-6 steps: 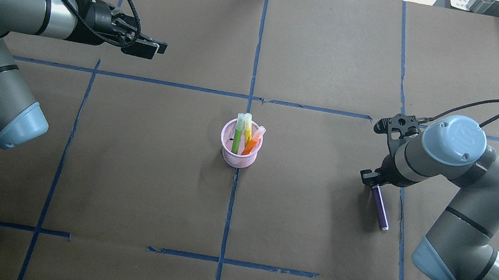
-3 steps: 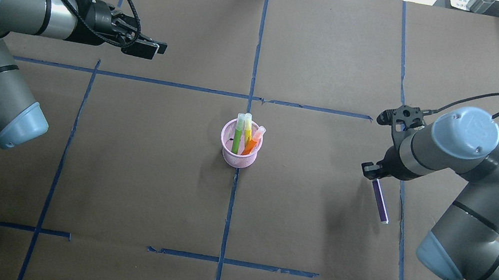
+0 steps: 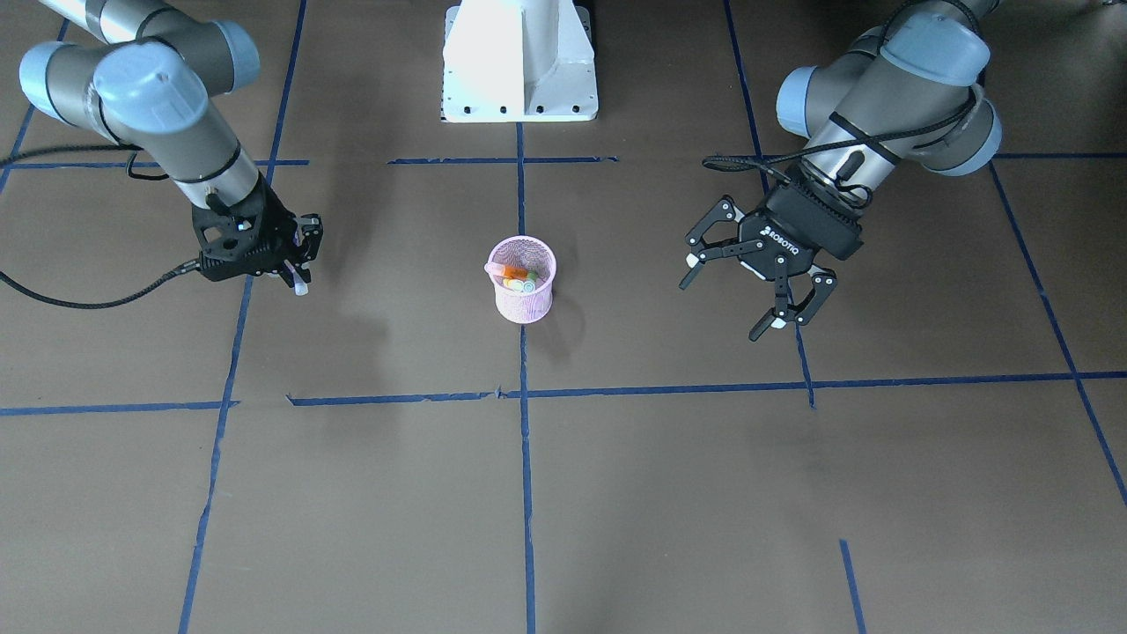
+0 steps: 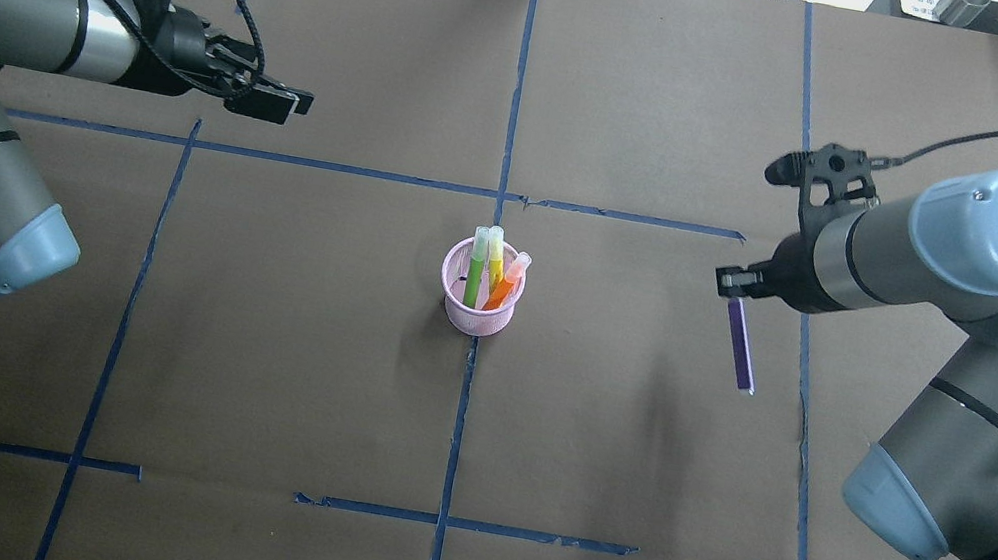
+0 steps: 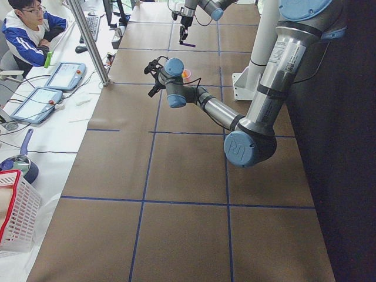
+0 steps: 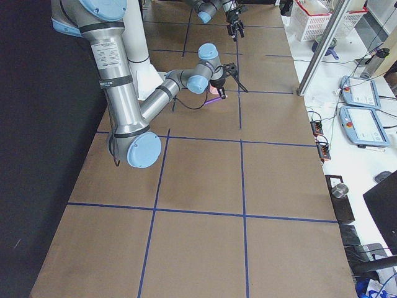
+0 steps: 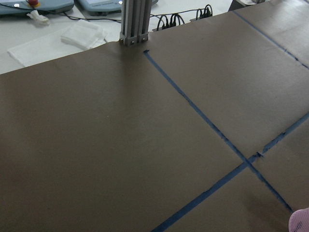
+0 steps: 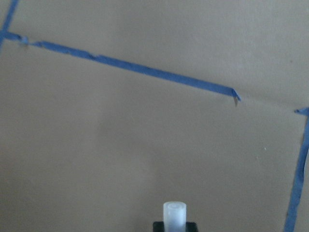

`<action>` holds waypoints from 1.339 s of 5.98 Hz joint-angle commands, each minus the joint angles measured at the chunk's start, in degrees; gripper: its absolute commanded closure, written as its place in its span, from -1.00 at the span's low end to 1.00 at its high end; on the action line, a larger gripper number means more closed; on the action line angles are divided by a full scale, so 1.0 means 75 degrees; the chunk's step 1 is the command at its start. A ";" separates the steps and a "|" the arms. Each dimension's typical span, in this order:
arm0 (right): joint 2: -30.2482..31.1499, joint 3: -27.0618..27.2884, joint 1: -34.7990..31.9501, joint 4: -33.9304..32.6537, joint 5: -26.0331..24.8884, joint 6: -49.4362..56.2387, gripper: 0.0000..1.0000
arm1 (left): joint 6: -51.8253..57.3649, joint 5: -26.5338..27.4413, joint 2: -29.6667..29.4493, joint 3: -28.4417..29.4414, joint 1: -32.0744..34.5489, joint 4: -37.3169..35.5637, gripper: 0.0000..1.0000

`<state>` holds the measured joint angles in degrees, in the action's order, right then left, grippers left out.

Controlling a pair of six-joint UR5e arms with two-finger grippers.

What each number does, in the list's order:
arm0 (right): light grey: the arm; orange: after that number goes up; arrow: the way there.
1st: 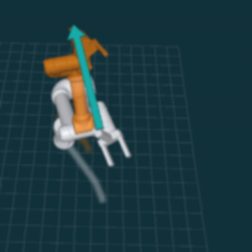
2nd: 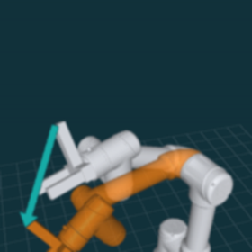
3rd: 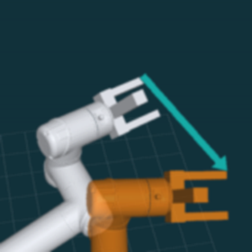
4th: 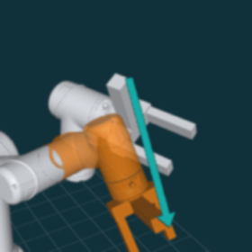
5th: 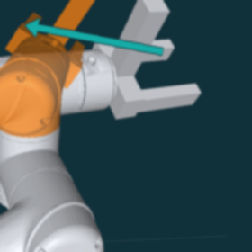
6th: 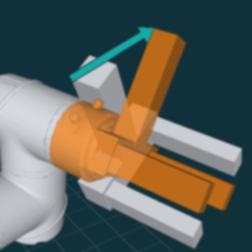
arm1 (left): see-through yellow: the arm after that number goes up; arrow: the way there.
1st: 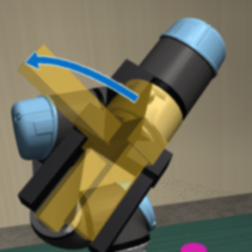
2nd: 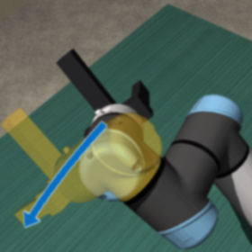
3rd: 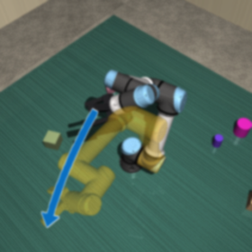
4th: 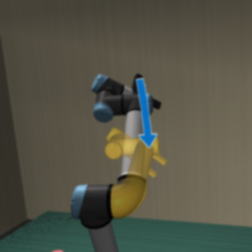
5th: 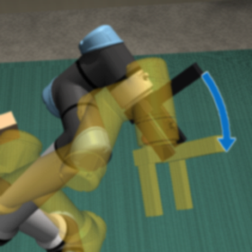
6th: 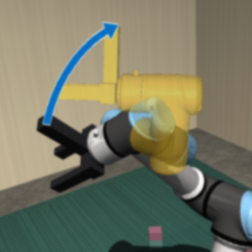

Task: Collect pens into pen holder
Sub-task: 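Lift the purple marker upright with the right gripper and carry it toward the cup, then lower the purple marker into the lilac cup with the right gripper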

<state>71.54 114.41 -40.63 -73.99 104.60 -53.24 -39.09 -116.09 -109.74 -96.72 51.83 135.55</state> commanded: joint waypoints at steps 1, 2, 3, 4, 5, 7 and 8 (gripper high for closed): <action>-0.0722 0.0237 0.0166 0.0172 -0.1423 -0.0120 1.00 | 0.0230 -0.0879 0.0367 0.0005 0.1053 -0.0669 -1.00; -0.0900 0.0180 0.0574 0.0812 -0.2301 -0.0108 1.00 | 0.1253 -0.0880 0.0521 0.0005 0.1441 -0.1239 -1.00; -0.0925 0.0028 0.1146 0.1387 -0.3087 -0.0015 1.00 | 0.2493 -0.0880 0.0905 0.0005 0.1805 -0.1303 -1.00; -0.0914 -0.0147 0.1906 0.2251 -0.4151 -0.0026 1.00 | 0.2876 -0.0904 0.1408 0.0017 0.2203 -0.1269 -1.00; -0.0937 -0.0509 0.2320 0.3060 -0.4915 -0.0014 1.00 | 0.2892 -0.0823 0.1750 -0.0006 0.2288 -0.1117 -1.00; -0.0971 -0.1084 0.2487 0.4257 -0.5040 0.0254 1.00 | 0.2833 -0.0845 0.1917 0.0098 0.2324 -0.1209 -1.00; -0.1471 -0.1388 0.2627 0.4275 -0.5481 0.0476 1.00 | 0.2845 -0.0938 0.1987 0.0111 0.2429 -0.1407 -1.00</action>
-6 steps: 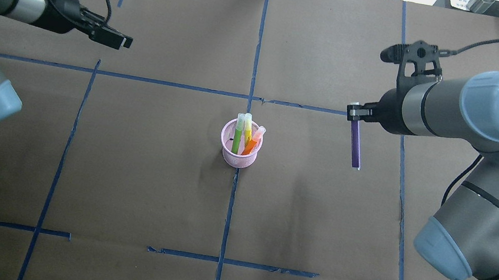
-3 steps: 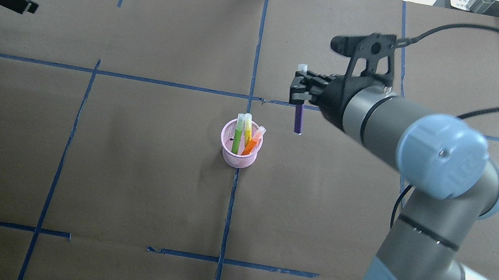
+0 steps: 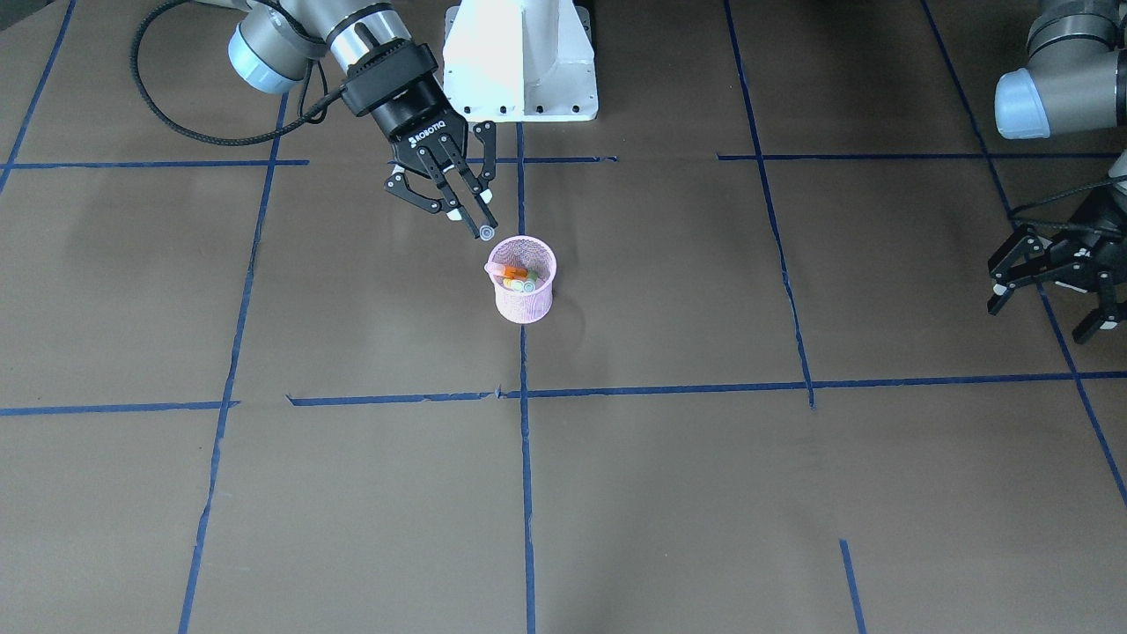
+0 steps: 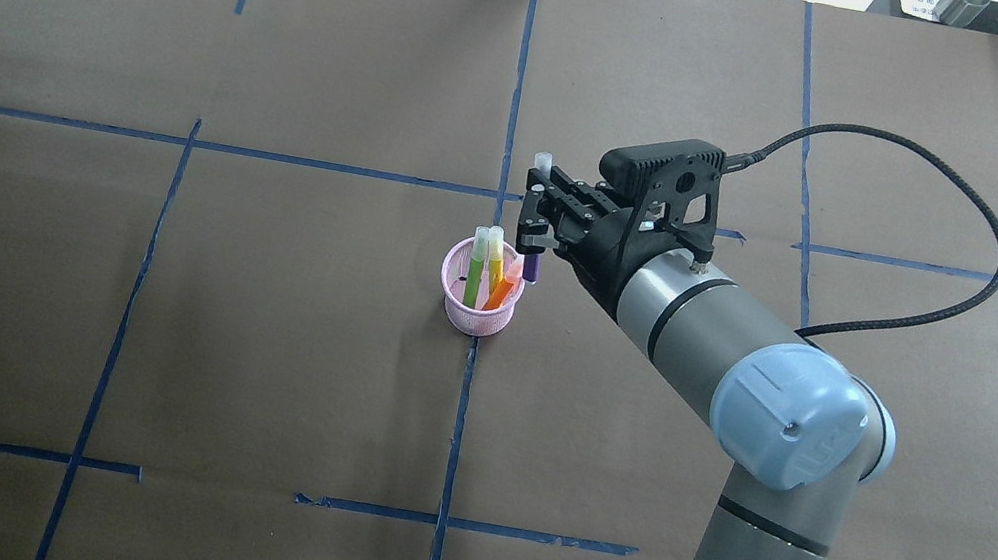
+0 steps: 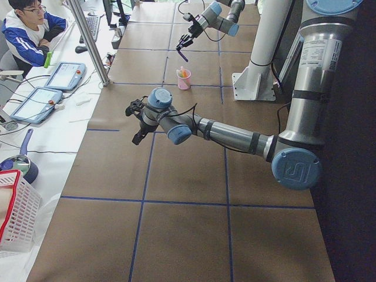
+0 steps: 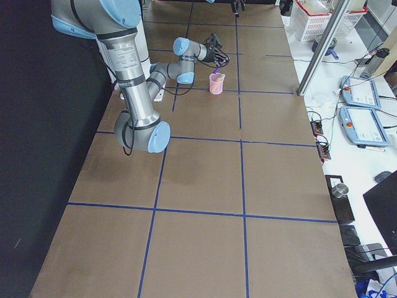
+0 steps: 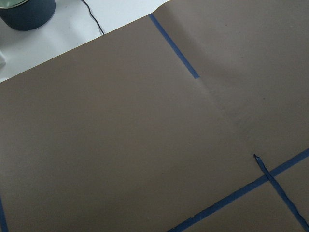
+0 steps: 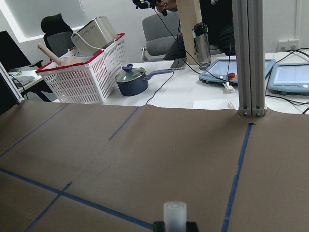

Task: Collect pens into pen holder
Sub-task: 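Lower the purple marker into the lilac cup with the right gripper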

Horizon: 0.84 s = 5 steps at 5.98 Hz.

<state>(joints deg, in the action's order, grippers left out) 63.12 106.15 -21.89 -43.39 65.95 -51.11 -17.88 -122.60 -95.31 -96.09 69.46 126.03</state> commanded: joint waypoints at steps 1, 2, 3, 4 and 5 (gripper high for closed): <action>-0.0678 -0.0963 0.0258 0.0323 -0.0622 0.0333 1.00 | 0.0052 -0.0188 0.0099 0.0027 0.0217 -0.0686 -1.00; -0.1076 -0.1480 0.0398 0.0335 -0.0846 0.0346 1.00 | 0.0064 -0.0212 0.0134 0.0027 0.0300 -0.0726 -1.00; -0.1033 -0.1613 0.0411 0.0336 -0.0848 0.0370 1.00 | 0.0064 -0.0212 0.0146 0.0039 0.0301 -0.0738 -1.00; -0.1056 -0.1684 0.0423 0.0324 -0.0848 0.0370 1.00 | 0.0064 -0.0212 0.0146 0.0085 0.0301 -0.0738 -1.00; -0.1010 -0.1673 0.0516 0.0335 -0.0848 0.0718 0.98 | 0.0064 -0.0201 0.0134 0.0144 0.0301 -0.0738 -1.00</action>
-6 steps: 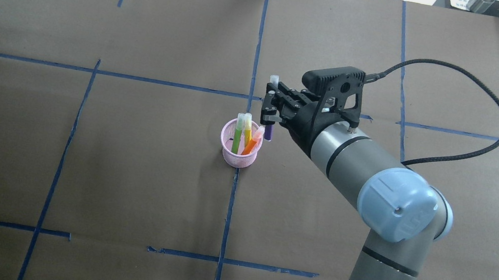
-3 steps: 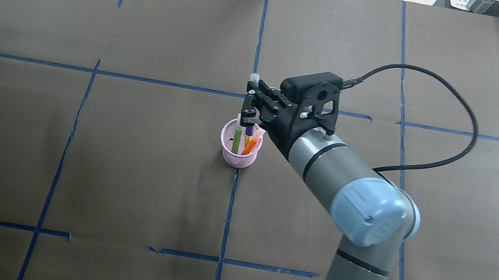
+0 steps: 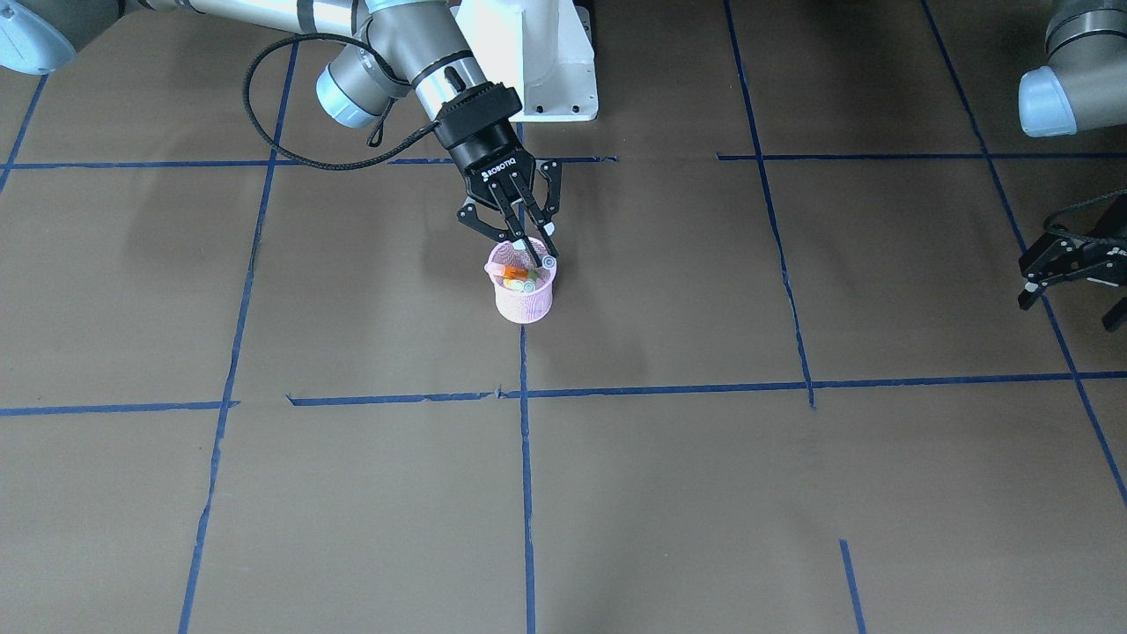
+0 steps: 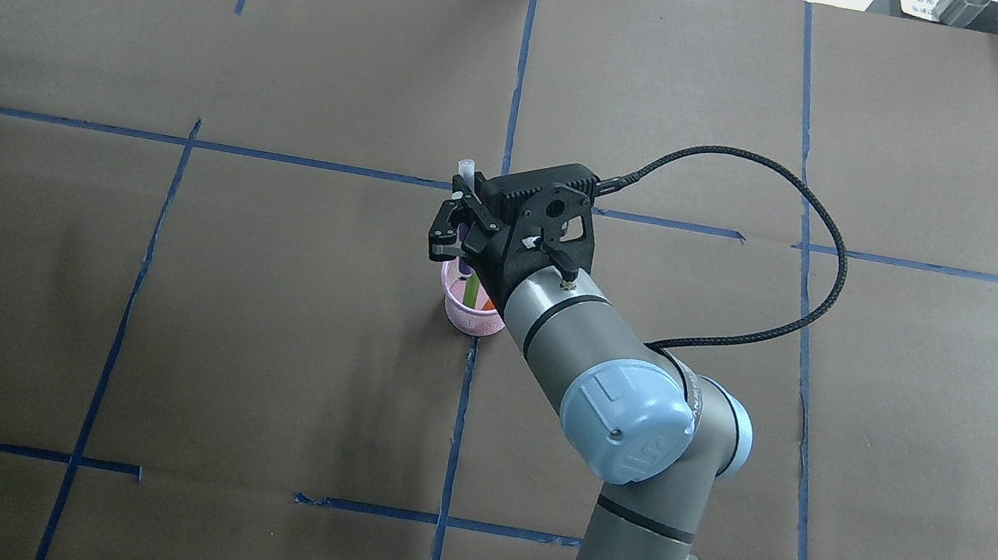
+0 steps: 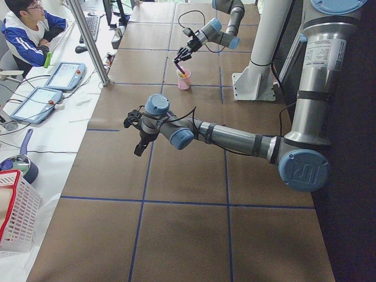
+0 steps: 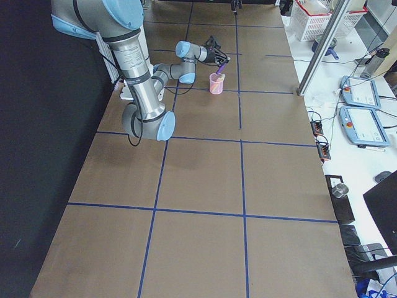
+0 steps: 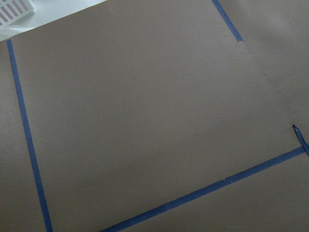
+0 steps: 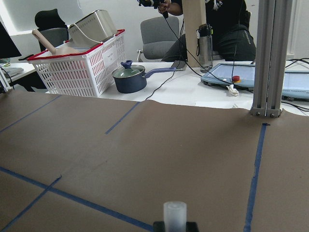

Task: Collect pens into pen holder
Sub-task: 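Lower the purple marker into the lilac cup with the right gripper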

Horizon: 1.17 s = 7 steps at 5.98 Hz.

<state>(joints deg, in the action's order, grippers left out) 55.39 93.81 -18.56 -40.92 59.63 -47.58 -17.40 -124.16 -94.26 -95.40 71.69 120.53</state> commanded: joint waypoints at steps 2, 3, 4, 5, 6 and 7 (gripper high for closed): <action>0.0266 -0.0051 0.0271 0.0239 -0.0017 0.0402 0.76 | 0.0000 -0.0004 -0.0088 0.0134 -0.0007 -0.0004 -1.00; 0.0313 -0.0051 0.0318 0.0253 -0.0006 0.0414 0.47 | -0.0011 -0.0004 -0.0100 0.0134 -0.0008 -0.0015 -1.00; 0.0291 -0.0051 0.0365 0.0253 -0.0040 0.0403 -0.98 | -0.0011 -0.0004 -0.0112 0.0157 -0.0008 -0.0004 -1.00; 0.0279 -0.0005 0.0366 0.0253 0.0017 0.0495 -0.99 | -0.0011 -0.0004 -0.0147 0.0250 -0.0019 0.0008 -1.00; 0.0197 0.0344 0.0238 0.0183 0.0180 0.0856 -0.99 | 0.0000 -0.0004 -0.0170 0.0263 -0.0019 0.0008 -1.00; 0.0220 0.0800 -0.0355 -0.0560 0.1516 0.0802 -0.98 | 0.0000 -0.0004 -0.0171 0.0263 -0.0008 0.0008 -1.00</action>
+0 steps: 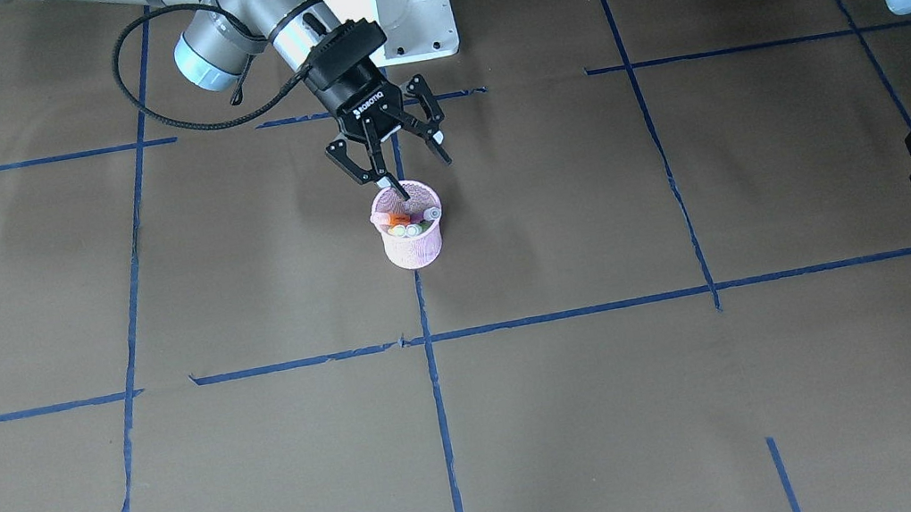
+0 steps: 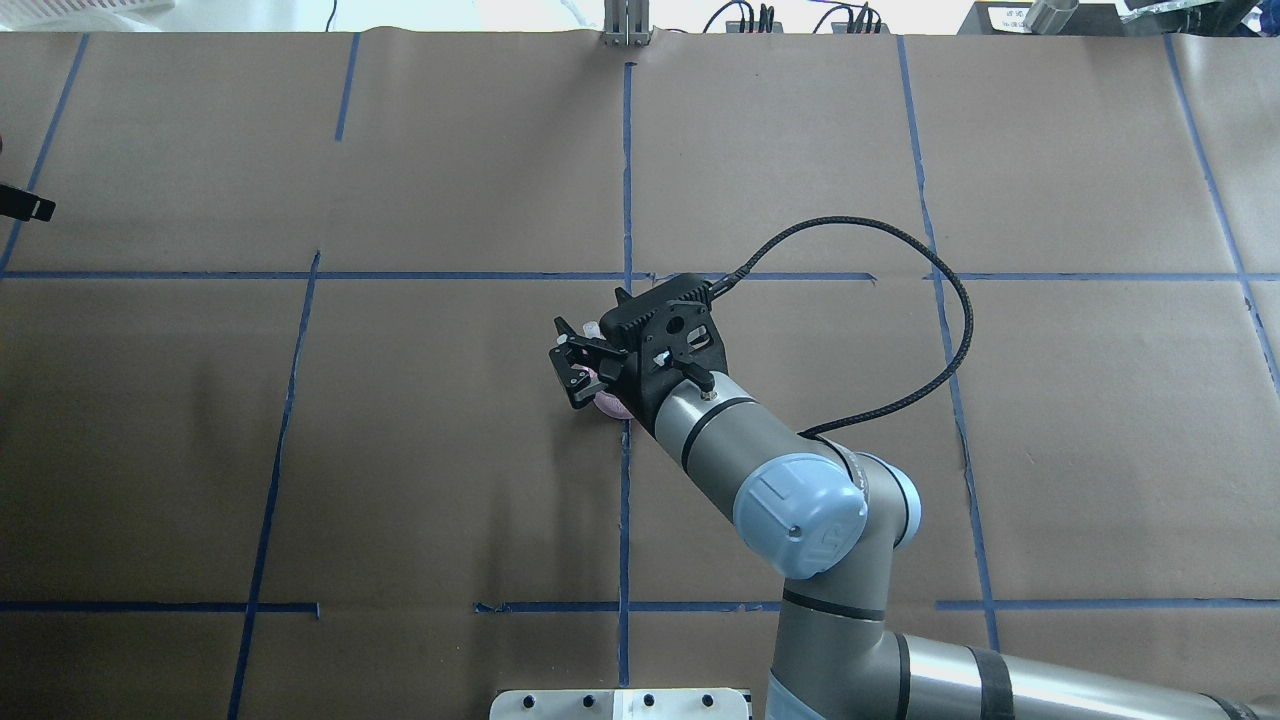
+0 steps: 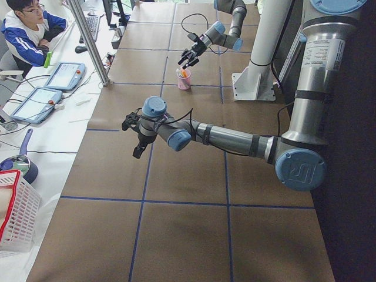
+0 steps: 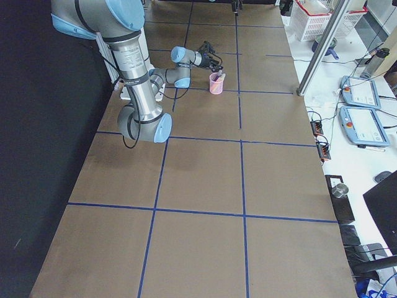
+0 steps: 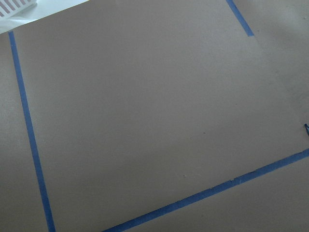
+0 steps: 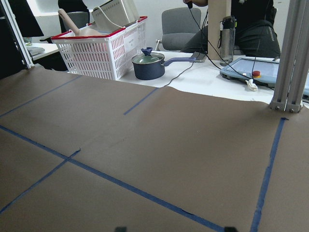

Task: Collect pens into pen holder
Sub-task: 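Open the right gripper and lift it off the cup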

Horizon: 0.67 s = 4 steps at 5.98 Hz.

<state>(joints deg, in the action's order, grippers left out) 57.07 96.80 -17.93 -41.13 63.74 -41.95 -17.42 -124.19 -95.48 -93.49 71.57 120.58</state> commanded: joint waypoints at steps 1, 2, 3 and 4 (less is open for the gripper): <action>0.0066 0.1067 -0.1234 -0.1850 0.2375 -0.0043 -0.98 | 0.0003 -0.0011 -0.0008 0.0009 0.0008 0.0001 -1.00; 0.0322 0.1572 -0.2112 -0.3557 0.3920 -0.0334 -0.98 | -0.0009 -0.0023 0.0003 0.0009 0.0043 -0.0057 -1.00; 0.0870 0.1728 -0.3084 -0.4445 0.5200 -0.0348 -0.99 | -0.0009 -0.0348 0.0015 0.0125 0.0415 -0.0510 -1.00; 0.1444 0.1683 -0.4126 -0.5300 0.6222 -0.0267 -0.99 | 0.0003 -0.0897 0.0015 0.0207 0.0894 -0.0851 -1.00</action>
<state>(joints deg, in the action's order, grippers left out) 63.87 109.06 -41.31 -73.94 101.99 -44.19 -17.46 -127.57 -95.39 -92.55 75.18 116.72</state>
